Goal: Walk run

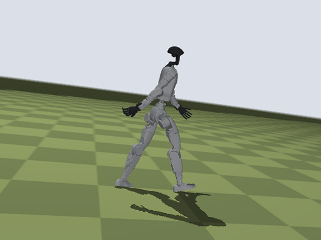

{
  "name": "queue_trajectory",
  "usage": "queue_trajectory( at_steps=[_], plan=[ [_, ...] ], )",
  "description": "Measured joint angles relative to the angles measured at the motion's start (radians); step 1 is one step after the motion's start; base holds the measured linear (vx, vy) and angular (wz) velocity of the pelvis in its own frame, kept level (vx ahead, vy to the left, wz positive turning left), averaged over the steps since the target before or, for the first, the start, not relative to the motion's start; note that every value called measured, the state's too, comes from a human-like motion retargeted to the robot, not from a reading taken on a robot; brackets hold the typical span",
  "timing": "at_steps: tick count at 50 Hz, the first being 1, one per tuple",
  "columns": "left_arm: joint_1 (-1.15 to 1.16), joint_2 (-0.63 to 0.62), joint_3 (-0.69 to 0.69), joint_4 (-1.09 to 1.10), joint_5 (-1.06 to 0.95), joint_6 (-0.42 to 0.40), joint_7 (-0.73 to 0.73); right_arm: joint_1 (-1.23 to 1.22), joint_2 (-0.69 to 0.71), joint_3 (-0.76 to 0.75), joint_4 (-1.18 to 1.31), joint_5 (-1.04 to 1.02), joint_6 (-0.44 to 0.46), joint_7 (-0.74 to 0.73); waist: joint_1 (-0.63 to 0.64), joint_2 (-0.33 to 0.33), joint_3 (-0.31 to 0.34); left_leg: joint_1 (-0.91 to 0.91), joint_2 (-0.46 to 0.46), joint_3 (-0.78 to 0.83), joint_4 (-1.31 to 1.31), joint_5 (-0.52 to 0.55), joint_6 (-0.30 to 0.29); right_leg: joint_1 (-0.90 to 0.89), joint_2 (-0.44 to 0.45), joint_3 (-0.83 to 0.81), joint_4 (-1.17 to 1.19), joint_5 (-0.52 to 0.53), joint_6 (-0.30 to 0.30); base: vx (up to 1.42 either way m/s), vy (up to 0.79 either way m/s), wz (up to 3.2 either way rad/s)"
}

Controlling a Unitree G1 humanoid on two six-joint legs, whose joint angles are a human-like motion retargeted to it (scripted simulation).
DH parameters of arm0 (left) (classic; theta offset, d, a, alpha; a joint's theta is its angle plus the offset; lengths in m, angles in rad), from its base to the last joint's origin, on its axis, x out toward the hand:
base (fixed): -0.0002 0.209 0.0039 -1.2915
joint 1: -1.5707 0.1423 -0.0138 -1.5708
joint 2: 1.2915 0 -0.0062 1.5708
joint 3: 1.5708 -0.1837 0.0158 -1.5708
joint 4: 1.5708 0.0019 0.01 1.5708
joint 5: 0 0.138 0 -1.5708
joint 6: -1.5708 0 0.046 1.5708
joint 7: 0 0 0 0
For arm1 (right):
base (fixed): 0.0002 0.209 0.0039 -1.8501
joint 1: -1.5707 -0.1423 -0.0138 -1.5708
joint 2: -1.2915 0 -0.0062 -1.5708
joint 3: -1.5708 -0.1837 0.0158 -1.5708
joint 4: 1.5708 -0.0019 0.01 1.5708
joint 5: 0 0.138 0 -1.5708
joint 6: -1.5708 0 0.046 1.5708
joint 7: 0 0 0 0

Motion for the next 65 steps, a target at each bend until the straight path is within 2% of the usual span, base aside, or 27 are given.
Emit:
queue_trajectory(
  at_steps=[3, 5, 7, 9, 10, 12, 13, 16, 18, 20, 23, 26, 28, 30, 32, 33, 35, 38, 40, 43, 48, 53, 55, 58, 60, 63, 65],
  plan=[
    [-0.006, 0.022, 0.036, 0.016, 0.095, -0.014, 0.037, -0.008, 0.010, -0.074, 0.000, 0.126, 0.050, -0.021, -0.042, 0.033, -0.015, 0.034, 0.040, -0.017, 0.067, 0.133, -0.075, 0.030, -0.039, -0.237, 0.015, 0.005, -0.120, 0.92, -0.54, -0.08],
    [0.010, 0.000, 0.045, 0.057, 0.158, -0.005, 0.128, -0.021, 0.026, -0.144, 0.000, 0.205, 0.031, -0.050, -0.063, 0.026, -0.045, 0.050, 0.053, -0.053, 0.152, 0.346, -0.145, 0.061, -0.077, -0.343, 0.076, 0.055, -0.174, 1.22, -0.82, -0.01],
    [0.058, -0.043, 0.067, 0.117, 0.217, -0.008, 0.218, -0.053, 0.039, -0.187, 0.000, 0.275, -0.027, -0.052, -0.031, -0.006, -0.082, 0.021, 0.043, -0.048, 0.324, 0.602, -0.172, 0.066, -0.041, -0.138, 0.149, 0.040, -0.220, 1.16, -0.73, -1.02],
    [0.117, -0.079, 0.062, 0.193, 0.261, -0.035, 0.273, -0.139, 0.034, -0.201, 0.000, 0.342, -0.061, -0.034, 0.021, -0.021, -0.048, -0.076, 0.064, -0.081, 0.679, 0.704, -0.138, 0.108, 0.035, 0.005, 0.242, -0.055, -0.232, 1.13, -0.57, -2.07],
    [0.144, -0.081, 0.054, 0.240, 0.276, -0.050, 0.287, -0.206, 0.026, -0.198, 0.000, 0.369, -0.066, -0.030, 0.047, -0.008, -0.012, -0.136, 0.110, -0.102, 0.891, 0.704, -0.121, 0.157, 0.057, -0.067, 0.273, -0.077, -0.232, 0.90, -0.59, -2.29],
    [0.222, -0.072, 0.038, 0.326, 0.328, -0.024, 0.245, -0.363, 0.001, -0.174, -0.013, 0.373, -0.103, -0.071, 0.004, -0.109, -0.038, -0.198, -0.057, -0.149, 0.862, 0.681, -0.125, 0.227, 0.030, 0.052, 0.186, -0.052, -0.232, 0.79, -0.69, -2.23],
    [0.274, -0.065, 0.028, 0.358, 0.384, 0.005, 0.204, -0.428, 0.004, -0.155, -0.051, 0.362, -0.119, -0.095, 0.004, -0.141, -0.047, -0.239, -0.067, -0.119, 0.893, 0.612, -0.103, 0.261, 0.049, 0.118, 0.164, -0.051, -0.232, 0.85, -0.64, -2.86],
    [0.421, -0.097, -0.006, 0.422, 0.583, 0.037, 0.156, -0.597, 0.018, -0.036, -0.229, 0.349, -0.158, -0.172, 0.037, -0.162, -0.036, -0.381, -0.029, -0.100, 0.920, 0.411, -0.038, 0.360, 0.146, 0.295, 0.093, -0.011, -0.232, 0.92, -0.39, -3.63],
    [0.503, -0.136, -0.039, 0.459, 0.699, 0.044, 0.151, -0.709, 0.012, 0.064, -0.331, 0.343, -0.194, -0.209, 0.072, -0.179, -0.026, -0.448, 0.040, 0.000, 0.816, 0.291, 0.055, 0.417, 0.168, 0.374, 0.071, 0.009, -0.232, 1.17, -0.11, -4.13],
    [0.570, -0.180, -0.066, 0.482, 0.810, 0.070, 0.146, -0.814, 0.004, 0.151, -0.419, 0.346, -0.229, -0.227, 0.123, -0.186, -0.016, -0.495, 0.113, 0.117, 0.637, 0.280, 0.104, 0.450, 0.202, 0.488, 0.074, 0.021, -0.232, 1.01, 0.15, -4.18],
    [0.658, -0.254, -0.068, 0.482, 0.969, 0.135, 0.148, -0.932, -0.006, 0.250, -0.536, 0.376, -0.262, -0.229, 0.220, -0.156, 0.000, -0.551, 0.106, 0.082, 0.333, 0.257, 0.095, 0.503, 0.261, 0.628, 0.088, 0.025, -0.232, 0.88, 0.31, -3.93],
    [0.728, -0.306, -0.045, 0.482, 1.094, 0.193, 0.151, -0.983, -0.022, 0.275, -0.636, 0.387, -0.294, -0.233, 0.301, -0.133, 0.008, -0.614, 0.055, -0.168, 0.093, 0.207, 0.097, 0.566, 0.317, 0.795, 0.125, 0.044, -0.232, 1.21, 0.35, -2.83],
    [0.767, -0.319, -0.027, 0.482, 1.121, 0.225, 0.158, -0.981, -0.029, 0.264, -0.669, 0.395, -0.312, -0.260, 0.329, -0.136, 0.009, -0.626, 0.021, -0.268, -0.020, 0.169, 0.033, 0.616, 0.320, 0.831, 0.154, 0.086, -0.232, 1.26, 0.27, -1.42],
    [0.796, -0.313, -0.018, 0.482, 1.099, 0.254, 0.162, -0.958, -0.035, 0.241, -0.663, 0.411, -0.311, -0.308, 0.339, -0.117, 0.020, -0.606, 0.020, -0.248, -0.042, 0.128, -0.090, 0.684, 0.323, 0.780, 0.172, 0.168, -0.232, 1.33, 0.27, -0.42],
    [0.808, -0.295, -0.028, 0.482, 1.043, 0.286, 0.158, -0.914, -0.044, 0.210, -0.618, 0.428, -0.290, -0.348, 0.330, -0.108, 0.015, -0.570, 0.026, -0.182, 0.025, 0.118, -0.045, 0.740, 0.321, 0.666, 0.186, 0.324, -0.232, 1.19, -0.05, 0.14],
    [0.813, -0.281, -0.035, 0.482, 1.007, 0.300, 0.160, -0.886, -0.042, 0.196, -0.586, 0.434, -0.276, -0.358, 0.342, -0.102, 0.008, -0.549, 0.049, -0.167, 0.069, 0.124, -0.076, 0.772, 0.326, 0.578, 0.187, 0.428, -0.232, 1.30, -0.16, -0.32],
    [0.817, -0.262, -0.055, 0.482, 0.921, 0.310, 0.172, -0.820, -0.043, 0.169, -0.509, 0.419, -0.249, -0.351, 0.354, -0.129, -0.009, -0.495, 0.005, -0.122, 0.127, 0.192, -0.072, 0.742, 0.259, 0.461, 0.430, 0.483, -0.071, 1.46, 0.13, -0.53],
    [0.738, -0.224, -0.096, 0.482, 0.749, 0.339, 0.165, -0.729, -0.014, 0.119, -0.337, 0.307, -0.187, -0.312, 0.280, -0.224, -0.041, -0.502, -0.126, -0.145, 0.312, 0.049, -0.025, 0.590, 0.121, 0.390, 0.906, 0.483, 0.141, 1.42, 0.19, -0.09],
    [0.630, -0.180, -0.122, 0.482, 0.661, 0.379, 0.184, -0.673, -0.004, 0.095, -0.186, 0.294, -0.117, -0.323, 0.287, -0.174, -0.035, -0.433, -0.054, -0.075, 0.297, 0.029, 0.007, 0.516, 0.207, 0.391, 0.962, 0.483, 0.135, 1.16, 0.15, -0.50],
    [0.449, -0.143, -0.068, 0.455, 0.603, 0.330, 0.309, -0.537, -0.008, 0.066, -0.013, 0.309, -0.046, -0.281, 0.274, -0.049, -0.043, -0.320, 0.038, -0.131, 0.168, 0.064, 0.024, 0.380, 0.321, 0.263, 0.830, 0.416, 0.000, 0.82, 0.08, -0.01],
    [0.169, -0.156, -0.051, 0.267, 0.402, 0.175, 0.222, -0.192, 0.009, 0.046, 0.000, 0.202, -0.006, -0.118, 0.163, -0.019, -0.037, -0.183, -0.018, -0.188, 0.046, 0.075, 0.050, 0.136, 0.195, 0.131, 0.646, 0.154, 0.061, 0.95, 0.07, 1.00],
    [-0.040, -0.150, -0.064, 0.085, 0.132, 0.089, -0.042, 0.090, 0.008, 0.112, 0.000, 0.130, -0.026, -0.089, 0.063, -0.039, -0.050, -0.033, -0.110, -0.224, -0.015, 0.012, 0.080, -0.002, 0.014, 0.085, 0.240, 0.083, 0.058, 1.03, -0.07, 0.60],
    [-0.086, -0.136, -0.059, 0.037, 0.082, 0.038, -0.111, 0.158, 0.009, 0.099, 0.000, 0.080, 0.001, -0.085, 0.043, -0.031, -0.047, 0.020, -0.112, -0.219, -0.014, 0.001, 0.069, -0.012, 0.018, 0.135, 0.062, 0.028, 0.078, 1.15, -0.25, 0.09],
    [-0.096, -0.123, -0.098, 0.029, 0.053, -0.039, -0.103, 0.212, 0.015, 0.062, 0.000, 0.070, 0.055, -0.038, 0.032, 0.000, -0.056, 0.067, -0.106, -0.244, 0.039, 0.093, 0.036, 0.037, 0.053, 0.091, -0.040, 0.018, 0.043, 1.31, -0.33, -0.03],
    [-0.073, -0.119, -0.118, 0.057, 0.077, -0.065, -0.047, 0.209, 0.013, 0.038, 0.000, 0.110, 0.078, -0.003, 0.028, 0.014, -0.082, 0.074, -0.097, -0.228, 0.094, 0.272, -0.025, 0.079, 0.038, -0.066, 0.007, -0.051, -0.022, 1.21, -0.33, 0.02],
    [0.029, -0.146, -0.156, 0.124, 0.208, -0.064, 0.019, 0.164, 0.025, -0.065, 0.000, 0.181, 0.038, -0.018, 0.039, -0.011, -0.121, 0.058, -0.083, -0.120, 0.283, 0.665, -0.145, 0.141, 0.045, 0.046, 0.044, 0.036, -0.067, 1.35, -0.36, -0.28],
    [0.122, -0.133, -0.208, 0.183, 0.297, -0.050, 0.027, 0.099, 0.037, -0.120, 0.000, 0.246, -0.027, -0.033, 0.094, 0.012, -0.088, -0.049, 0.028, -0.018, 0.686, 0.704, -0.211, 0.223, 0.152, 0.083, 0.087, 0.013, -0.121, 1.34, -0.41, -1.48]
  ],
)
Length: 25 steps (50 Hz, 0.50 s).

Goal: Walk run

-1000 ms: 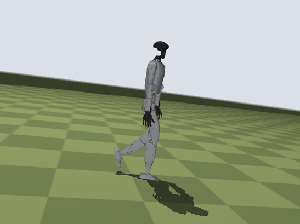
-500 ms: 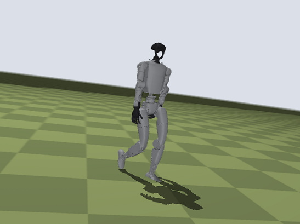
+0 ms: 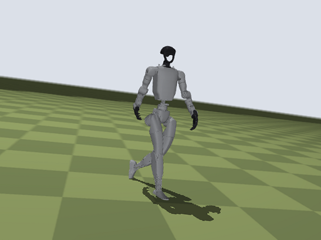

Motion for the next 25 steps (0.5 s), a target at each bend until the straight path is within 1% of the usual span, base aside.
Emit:
queue_trajectory(
  at_steps=[1, 2, 3, 4, 5, 6, 7, 8, 10, 12, 13, 15, 16, 17, 18, 20, 22, 23, 25],
  plan=[
    [0.042, 0.003, -0.006, 0.031, 0.064, 0.009, -0.001, -0.066, 0.003, -0.019, 0.000, 0.046, -0.022, -0.001, 0.012, -0.008, 0.009, -0.039, 0.009, -0.002, 0.095, 0.000, 0.023, 0.034, 0.014, 0.021, 0.000, -0.017, -0.013, 1.18, -0.34, -1.25],
    [0.086, 0.004, -0.009, 0.063, 0.127, 0.019, 0.003, -0.137, 0.002, -0.038, 0.000, 0.094, -0.038, -0.008, 0.022, -0.034, 0.011, -0.077, -0.017, -0.011, 0.146, -0.009, 0.056, 0.068, 0.003, 0.050, -0.007, -0.029, -0.020, 1.02, -0.27, -0.86],
    [0.133, -0.001, -0.008, 0.096, 0.187, 0.030, 0.017, -0.218, -0.004, -0.053, 0.000, 0.142, -0.045, -0.026, 0.027, -0.096, -0.005, -0.111, -0.113, -0.032, 0.109, -0.036, 0.106, 0.100, -0.056, 0.095, -0.029, -0.033, -0.017, 0.96, -0.22, -0.80],
    [0.182, -0.004, -0.001, 0.135, 0.243, 0.051, 0.053, -0.292, -0.001, -0.054, -0.021, 0.190, -0.050, -0.056, 0.030, -0.131, -0.006, -0.154, -0.133, -0.025, 0.124, -0.096, 0.155, 0.136, -0.075, 0.128, -0.045, -0.042, -0.020, 1.06, -0.19, -0.80],
    [0.231, -0.006, 0.008, 0.177, 0.296, 0.077, 0.101, -0.364, 0.005, -0.048, -0.053, 0.239, -0.054, -0.093, 0.031, -0.153, -0.001, -0.202, -0.114, -0.004, 0.165, -0.172, 0.202, 0.174, -0.072, 0.155, -0.056, -0.052, -0.026, 1.10, -0.17, -0.88],
    [0.282, -0.017, 0.022, 0.219, 0.328, 0.116, 0.157, -0.424, 0.005, -0.022, -0.102, 0.273, -0.073, -0.126, 0.034, -0.153, 0.004, -0.247, -0.092, 0.006, 0.168, -0.236, 0.239, 0.207, -0.066, 0.162, -0.070, -0.055, -0.020, 1.05, -0.13, -1.04],
    [0.336, -0.029, 0.040, 0.257, 0.356, 0.157, 0.210, -0.481, 0.002, 0.005, -0.151, 0.299, -0.092, -0.154, 0.044, -0.155, 0.010, -0.292, -0.074, 0.019, 0.162, -0.297, 0.270, 0.239, -0.062, 0.164, -0.082, -0.056, -0.015, 1.06, -0.09, -1.43],
    [0.394, -0.045, 0.063, 0.288, 0.376, 0.202, 0.258, -0.534, -0.004, 0.035, -0.200, 0.307, -0.111, -0.173, 0.070, -0.161, 0.017, -0.339, -0.064, 0.038, 0.137, -0.355, 0.288, 0.267, -0.062, 0.154, -0.089, -0.053, -0.012, 1.16, -0.07, -1.88],
    [0.524, -0.091, 0.124, 0.299, 0.417, 0.299, 0.306, -0.642, -0.022, 0.085, -0.282, 0.296, -0.138, -0.191, 0.136, -0.161, 0.034, -0.415, -0.032, 0.079, 0.032, -0.430, 0.305, 0.318, -0.034, 0.189, -0.100, -0.057, -0.024, 1.12, -0.02, -2.11],
    [0.640, -0.130, 0.175, 0.299, 0.453, 0.346, 0.281, -0.749, -0.055, 0.110, -0.335, 0.264, -0.149, -0.183, 0.184, -0.145, 0.049, -0.460, 0.000, 0.128, -0.139, -0.446, 0.330, 0.371, 0.001, 0.207, -0.107, -0.080, -0.040, 1.16, 0.08, -1.37],
    [0.692, -0.144, 0.196, 0.299, 0.471, 0.353, 0.251, -0.794, -0.074, 0.115, -0.359, 0.245, -0.150, -0.175, 0.204, -0.130, 0.056, -0.476, 0.008, 0.146, -0.240, -0.456, 0.340, 0.401, 0.019, 0.206, -0.111, -0.095, -0.044, 1.10, 0.10, -0.93],
    [0.783, -0.159, 0.231, 0.299, 0.506, 0.355, 0.183, -0.865, -0.117, 0.128, -0.402, 0.221, -0.151, -0.166, 0.251, -0.108, 0.066, -0.502, 0.005, 0.164, -0.442, -0.494, 0.338, 0.465, 0.050, 0.224, -0.116, -0.122, -0.052, 0.99, 0.09, -0.77],
    [0.819, -0.159, 0.244, 0.299, 0.519, 0.360, 0.164, -0.887, -0.136, 0.138, -0.420, 0.220, -0.155, -0.172, 0.272, -0.112, 0.067, -0.515, -0.003, 0.168, -0.519, -0.533, 0.306, 0.492, 0.047, 0.230, -0.112, -0.129, -0.051, 0.97, 0.10, -0.45],
    [0.851, -0.156, 0.255, 0.299, 0.532, 0.366, 0.149, -0.905, -0.155, 0.146, -0.440, 0.219, -0.158, -0.179, 0.285, -0.115, 0.066, -0.523, -0.017, 0.174, -0.591, -0.567, 0.292, 0.518, 0.044, 0.222, -0.109, -0.130, -0.049, 1.05, 0.11, 0.14],
    [0.876, -0.150, 0.263, 0.299, 0.545, 0.374, 0.142, -0.913, -0.173, 0.151, -0.461, 0.220, -0.161, -0.189, 0.280, -0.115, 0.063, -0.523, -0.039, 0.184, -0.655, -0.591, 0.311, 0.539, 0.040, 0.189, -0.104, -0.120, -0.044, 1.18, 0.13, 0.42],
    [0.909, -0.138, 0.265, 0.299, 0.544, 0.407, 0.152, -0.910, -0.197, 0.151, -0.497, 0.211, -0.171, -0.220, 0.299, -0.113, 0.051, -0.502, -0.056, 0.228, -0.711, -0.601, 0.305, 0.574, 0.042, 0.161, -0.078, -0.069, -0.025, 1.31, 0.16, 0.27],
    [0.906, -0.129, 0.259, 0.299, 0.509, 0.457, 0.182, -0.885, -0.201, 0.132, -0.513, 0.195, -0.185, -0.267, 0.323, -0.106, 0.035, -0.469, -0.026, 0.276, -0.649, -0.613, 0.306, 0.597, 0.035, 0.120, -0.035, 0.056, 0.020, 1.39, 0.19, -0.26],
    [0.898, -0.129, 0.260, 0.299, 0.488, 0.477, 0.196, -0.867, -0.194, 0.126, -0.514, 0.190, -0.191, -0.295, 0.343, -0.106, 0.027, -0.462, -0.009, 0.308, -0.623, -0.610, 0.321, 0.604, 0.026, 0.126, 0.002, 0.148, 0.048, 1.52, 0.22, -0.45],
    [0.863, -0.128, 0.249, 0.299, 0.442, 0.481, 0.194, -0.817, -0.175, 0.114, -0.498, 0.191, -0.201, -0.345, 0.340, -0.084, -0.003, -0.436, -0.002, 0.305, -0.610, -0.506, 0.355, 0.601, 0.010, 0.062, 0.088, 0.365, 0.118, 1.46, 0.24, 0.13]
  ],
)
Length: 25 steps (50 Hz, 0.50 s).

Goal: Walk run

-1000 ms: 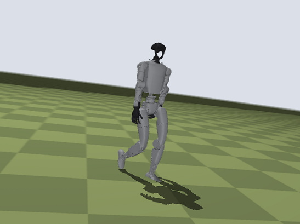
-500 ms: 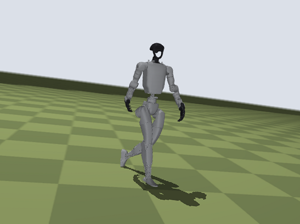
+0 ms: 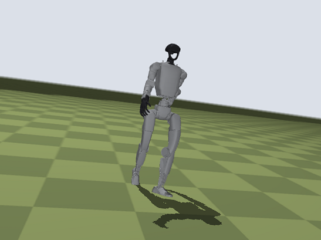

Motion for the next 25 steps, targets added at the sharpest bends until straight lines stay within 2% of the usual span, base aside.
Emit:
queue_trajectory(
  at_steps=[2, 3, 5, 8, 10, 12, 13, 15, 17, 20, 21, 22, 23, 25],
  plan=[
    [-0.062, 0.000, -0.002, 0.000, -0.005, -0.036, -0.047, 0.065, 0.022, 0.003, 0.040, 0.007, -0.007, -0.020, -0.056, -0.004, -0.029, 0.027, -0.071, -0.053, 0.036, -0.014, 0.106, -0.099, -0.019, 0.007, 0.284, 0.105, 0.062, 1.27, 0.22, 1.33],
    [-0.117, 0.005, 0.008, 0.000, 0.008, -0.053, -0.087, 0.094, 0.033, -0.002, 0.072, -0.001, -0.008, -0.014, -0.097, -0.018, -0.029, 0.029, -0.108, -0.123, 0.077, -0.041, 0.116, -0.175, -0.010, 0.047, 0.470, 0.105, 0.076, 1.24, 0.21, 1.39],
    [-0.270, 0.019, 0.040, 0.000, 0.010, -0.095, -0.130, 0.147, 0.066, -0.011, 0.148, -0.014, 0.001, 0.014, -0.094, 0.053, -0.027, 0.050, -0.014, -0.114, 0.103, -0.060, 0.105, -0.284, 0.082, 0.095, 0.593, 0.100, 0.019, 1.17, 0.24, 0.59],
    [-0.488, -0.022, 0.047, -0.160, -0.042, -0.242, -0.059, 0.238, 0.065, -0.031, 0.317, -0.004, 0.010, 0.093, -0.053, 0.086, 0.027, 0.163, -0.058, -0.187, 0.058, -0.080, 0.110, -0.412, 0.066, 0.115, 0.726, -0.114, -0.065, 0.93, 0.18, 1.10],
    [-0.614, -0.046, -0.051, -0.298, -0.173, -0.339, 0.003, 0.306, 0.057, -0.029, 0.427, -0.035, 0.015, 0.176, -0.051, 0.094, 0.064, 0.226, -0.099, -0.269, 0.028, -0.072, 0.110, -0.479, 0.009, 0.087, 0.700, -0.224, -0.160, 0.79, 0.09, 2.19],
    [-0.737, -0.040, -0.207, -0.419, -0.320, -0.415, -0.015, 0.381, 0.070, -0.052, 0.495, -0.107, 0.042, 0.234, -0.072, 0.111, 0.080, 0.263, -0.135, -0.398, 0.019, -0.063, 0.120, -0.541, -0.074, 0.028, 0.594, -0.320, -0.190, 0.71, 0.06, 3.21],
    [-0.796, -0.034, -0.257, -0.465, -0.364, -0.456, -0.048, 0.428, 0.095, -0.058, 0.497, -0.145, 0.064, 0.245, -0.105, 0.120, 0.080, 0.281, -0.153, -0.475, 0.016, -0.059, 0.126, -0.565, -0.109, -0.002, 0.513, -0.335, -0.176, 0.79, -0.07, 3.64],
    [-0.912, -0.016, -0.308, -0.534, -0.410, -0.520, -0.141, 0.513, 0.156, -0.061, 0.498, -0.213, 0.087, 0.248, -0.185, 0.123, 0.074, 0.308, -0.185, -0.618, 0.017, -0.053, 0.128, -0.599, -0.125, -0.016, 0.306, -0.320, -0.109, 0.99, -0.27, 3.60],
    [-1.015, 0.006, -0.342, -0.574, -0.427, -0.538, -0.238, 0.581, 0.206, -0.050, 0.498, -0.236, 0.082, 0.258, -0.261, 0.108, 0.074, 0.350, -0.214, -0.699, 0.017, -0.050, 0.128, -0.623, -0.103, 0.096, 0.103, -0.315, -0.028, 0.82, -0.30, 3.28],
    [-1.124, 0.057, -0.389, -0.622, -0.461, -0.529, -0.356, 0.649, 0.264, -0.018, 0.498, -0.229, 0.061, 0.304, -0.335, 0.082, 0.098, 0.446, -0.242, -0.778, 0.011, -0.054, 0.128, -0.646, -0.101, 0.286, -0.124, -0.380, 0.084, 0.97, -0.37, 2.27],
    [-1.139, 0.072, -0.404, -0.636, -0.475, -0.536, -0.367, 0.666, 0.274, -0.010, 0.498, -0.231, 0.042, 0.332, -0.336, 0.069, 0.112, 0.483, -0.251, -0.783, 0.015, -0.057, 0.128, -0.637, -0.104, 0.345, -0.183, -0.418, 0.190, 0.97, -0.44, 1.00],
    [-1.149, 0.088, -0.414, -0.647, -0.484, -0.546, -0.369, 0.680, 0.281, 0.002, 0.498, -0.233, 0.025, 0.362, -0.329, 0.058, 0.128, 0.519, -0.252, -0.780, 0.027, -0.063, 0.123, -0.630, -0.104, 0.345, -0.224, -0.449, 0.267, 0.86, -0.54, 0.15],
    [-1.149, 0.101, -0.415, -0.652, -0.484, -0.560, -0.354, 0.688, 0.283, 0.018, 0.498, -0.237, 0.010, 0.397, -0.309, 0.051, 0.146, 0.553, -0.233, -0.757, 0.051, -0.076, 0.106, -0.630, -0.099, 0.228, -0.227, -0.463, 0.288, 0.89, -0.49, 0.04],
    [-1.135, 0.100, -0.408, -0.645, -0.467, -0.590, -0.299, 0.696, 0.269, 0.038, 0.498, -0.251, 0.006, 0.463, -0.320, 0.023, 0.138, 0.578, -0.292, -0.755, 0.082, -0.006, 0.107, -0.627, -0.138, 0.300, -0.185, -0.415, 0.292, 0.93, -0.22, 0.57]
  ],
)
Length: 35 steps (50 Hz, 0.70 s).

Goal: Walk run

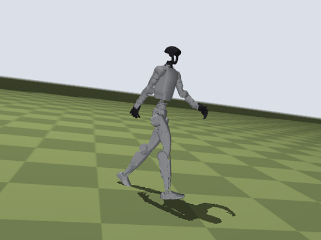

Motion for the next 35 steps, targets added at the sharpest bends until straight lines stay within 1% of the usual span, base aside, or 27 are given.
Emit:
queue_trajectory(
  at_steps=[2, 3, 4, 5, 6, 7, 8, 10, 12, 13, 15, 17, 18, 19, 21, 22, 25, 27, 28, 30, 31, 32, 33, 34, 35],
  plan=[
    [0.040, -0.010, 0.017, 0.039, 0.047, -0.016, 0.066, -0.009, -0.020, -0.014, 0.000, -0.016, 0.025, 0.022, -0.020, -0.022, -0.024, -0.011, -0.015, 0.045, 0.100, 0.137, -0.057, 0.002, -0.044, -0.098, 0.088, 0.069, -0.010, 1.03, -0.38, 1.20],
    [0.065, -0.020, 0.034, 0.073, 0.088, -0.022, 0.100, -0.018, -0.030, -0.023, 0.000, -0.014, 0.038, 0.016, -0.045, -0.016, -0.031, -0.037, -0.012, 0.067, 0.185, 0.237, -0.111, 0.002, -0.059, -0.125, 0.123, 0.085, -0.032, 1.01, -0.48, 1.63],
    [0.088, -0.038, 0.041, 0.120, 0.137, -0.024, 0.145, -0.036, -0.042, -0.032, 0.000, 0.005, 0.051, 0.009, -0.057, 0.001, -0.033, -0.083, 0.038, 0.132, 0.288, 0.315, -0.188, 0.006, -0.030, -0.086, 0.163, 0.063, -0.071, 0.98, -0.46, 1.83],
    [0.111, -0.061, 0.042, 0.172, 0.190, -0.025, 0.194, -0.058, -0.054, -0.041, 0.000, 0.034, 0.065, 0.001, -0.063, 0.023, -0.034, -0.139, 0.112, 0.218, 0.400, 0.381, -0.276, 0.013, 0.022, -0.014, 0.206, 0.022, -0.118, 0.85, -0.41, 1.98],
    [0.136, -0.070, 0.044, 0.235, 0.238, -0.012, 0.248, -0.099, -0.074, -0.036, 0.000, 0.070, 0.093, -0.006, -0.085, 0.032, -0.030, -0.184, 0.189, 0.289, 0.503, 0.405, -0.340, 0.041, 0.010, -0.063, 0.211, -0.006, -0.128, 0.70, -0.37, 2.02],
    [0.162, -0.075, 0.054, 0.298, 0.288, 0.008, 0.299, -0.146, -0.096, -0.031, 0.000, 0.104, 0.123, -0.014, -0.102, 0.034, -0.028, -0.227, 0.247, 0.349, 0.595, 0.417, -0.378, 0.070, -0.011, -0.119, 0.209, -0.025, -0.136, 0.53, -0.33, 1.88],
    [0.189, -0.075, 0.081, 0.363, 0.344, 0.042, 0.343, -0.204, -0.122, -0.023, 0.000, 0.133, 0.159, -0.025, -0.111, 0.024, -0.027, -0.265, 0.267, 0.390, 0.662, 0.406, -0.364, 0.101, -0.047, -0.188, 0.194, -0.028, -0.141, 0.58, -0.34, 1.28],
    [0.261, -0.075, 0.143, 0.473, 0.455, 0.151, 0.419, -0.324, -0.181, -0.020, 0.000, 0.160, 0.192, -0.066, -0.081, -0.004, -0.030, -0.339, 0.248, 0.439, 0.730, 0.289, -0.306, 0.155, -0.089, -0.287, 0.159, -0.016, -0.159, 0.70, -0.32, 0.26],
    [0.347, -0.059, 0.200, 0.586, 0.535, 0.231, 0.506, -0.431, -0.239, -0.039, -0.009, 0.141, 0.149, -0.143, -0.014, -0.021, -0.019, -0.416, 0.242, 0.491, 0.729, 0.209, -0.272, 0.207, -0.057, -0.242, 0.118, -0.002, -0.179, 0.70, -0.19, -0.71],
    [0.396, -0.045, 0.226, 0.630, 0.563, 0.244, 0.539, -0.473, -0.264, -0.045, -0.034, 0.129, 0.120, -0.173, 0.030, -0.031, -0.010, -0.462, 0.233, 0.502, 0.720, 0.168, -0.264, 0.232, -0.056, -0.242, 0.097, 0.010, -0.181, 0.75, -0.15, -0.96],
    [0.517, -0.026, 0.263, 0.645, 0.580, 0.279, 0.557, -0.544, -0.312, -0.033, -0.121, 0.135, 0.072, -0.196, 0.108, -0.045, 0.007, -0.544, 0.230, 0.506, 0.659, 0.088, -0.266, 0.275, -0.058, -0.282, 0.062, 0.021, -0.185, 0.68, -0.13, -0.69],
    [0.626, -0.006, 0.294, 0.645, 0.553, 0.320, 0.543, -0.595, -0.372, 0.002, -0.212, 0.183, 0.042, -0.196, 0.159, -0.050, 0.012, -0.594, 0.279, 0.572, 0.540, 0.030, -0.222, 0.313, -0.041, -0.318, 0.031, 0.013, -0.198, 0.52, -0.12, 0.16],
    [0.674, 0.002, 0.310, 0.645, 0.532, 0.340, 0.534, -0.616, -0.408, 0.013, -0.249, 0.210, 0.027, -0.199, 0.175, -0.047, 0.014, -0.613, 0.307, 0.616, 0.472, 0.010, -0.187, 0.334, -0.029, -0.337, 0.019, 0.001, -0.204, 0.57, -0.10, 0.71],
    [0.717, 0.008, 0.329, 0.645, 0.506, 0.358, 0.525, -0.634, -0.442, 0.016, -0.280, 0.232, 0.014, -0.207, 0.192, -0.039, 0.016, -0.628, 0.331, 0.659, 0.398, 0.003, -0.166, 0.355, -0.013, -0.358, 0.008, -0.014, -0.209, 0.70, -0.08, 0.90],
    [0.794, 0.013, 0.376, 0.645, 0.449, 0.382, 0.507, -0.662, -0.506, -0.001, -0.332, 0.258, -0.008, -0.236, 0.220, -0.022, 0.016, -0.652, 0.360, 0.750, 0.247, -0.010, -0.147, 0.400, 0.021, -0.399, -0.012, -0.048, -0.219, 0.70, -0.07, 0.97],
    [0.828, 0.012, 0.402, 0.645, 0.418, 0.387, 0.495, -0.671, -0.533, -0.018, -0.354, 0.260, -0.014, -0.252, 0.228, -0.017, 0.015, -0.662, 0.360, 0.792, 0.177, -0.026, -0.146, 0.422, 0.036, -0.418, -0.020, -0.065, -0.224, 0.57, -0.07, 1.10],
    [0.911, 0.004, 0.463, 0.645, 0.320, 0.390, 0.456, -0.677, -0.587, -0.068, -0.408, 0.256, 0.002, -0.296, 0.215, -0.007, 0.005, -0.675, 0.305, 0.890, 0.004, -0.095, -0.164, 0.486, 0.076, -0.474, -0.033, -0.103, -0.238, 0.73, -0.01, 1.53],
    [0.940, -0.014, 0.488, 0.645, 0.263, 0.402, 0.452, -0.656, -0.598, -0.107, -0.448, 0.246, 0.039, -0.328, 0.200, -0.006, -0.009, -0.647, 0.266, 0.992, -0.067, -0.124, -0.143, 0.515, 0.092, -0.498, -0.021, -0.096, -0.234, 0.72, 0.01, 1.66],
    [0.948, -0.027, 0.500, 0.645, 0.244, 0.407, 0.458, -0.636, -0.596, -0.134, -0.469, 0.238, 0.052, -0.344, 0.206, -0.005, -0.015, -0.626, 0.252, 1.035, -0.087, -0.133, -0.140, 0.528, 0.099, -0.507, -0.010, -0.081, -0.228, 0.83, 0.02, 1.25],
    [0.949, -0.054, 0.535, 0.645, 0.231, 0.409, 0.478, -0.586, -0.577, -0.183, -0.500, 0.234, 0.057, -0.386, 0.231, -0.010, -0.026, -0.583, 0.235, 1.042, -0.086, -0.137, -0.130, 0.551, 0.103, -0.544, 0.020, -0.024, -0.200, 0.99, 0.03, 0.80],
    [0.946, -0.071, 0.558, 0.645, 0.234, 0.400, 0.482, -0.559, -0.556, -0.197, -0.505, 0.241, 0.046, -0.408, 0.260, -0.020, -0.029, -0.564, 0.240, 1.042, -0.079, -0.142, -0.114, 0.561, 0.096, -0.533, 0.049, 0.035, -0.177, 0.97, -0.01, 0.30],
    [0.942, -0.087, 0.579, 0.645, 0.237, 0.389, 0.480, -0.532, -0.534, -0.209, -0.507, 0.249, 0.034, -0.427, 0.285, -0.031, -0.034, -0.549, 0.236, 1.034, -0.078, -0.135, -0.079, 0.570, 0.087, -0.529, 0.079, 0.105, -0.153, 0.83, -0.08, 0.16],
    [0.937, -0.100, 0.596, 0.645, 0.240, 0.374, 0.465, -0.506, -0.508, -0.216, -0.503, 0.256, 0.018, -0.440, 0.298, -0.042, -0.041, -0.540, 0.214, 1.010, -0.090, -0.103, -0.004, 0.578, 0.073, -0.538, 0.113, 0.197, -0.127, 0.95, -0.21, 0.33],
    [0.928, -0.105, 0.605, 0.645, 0.233, 0.363, 0.439, -0.481, -0.480, -0.216, -0.497, 0.254, 0.002, -0.439, 0.304, -0.049, -0.050, -0.516, 0.208, 0.988, -0.093, -0.115, 0.021, 0.584, 0.073, -0.538, 0.156, 0.291, -0.128, 1.21, -0.35, 0.40],
    [0.918, -0.106, 0.610, 0.645, 0.220, 0.355, 0.406, -0.455, -0.451, -0.212, -0.491, 0.247, -0.013, -0.432, 0.306, -0.054, -0.059, -0.485, 0.211, 0.967, -0.093, -0.149, 0.021, 0.590, 0.080, -0.534, 0.204, 0.387, -0.141, 1.32, -0.16, 0.77]
  ],
)
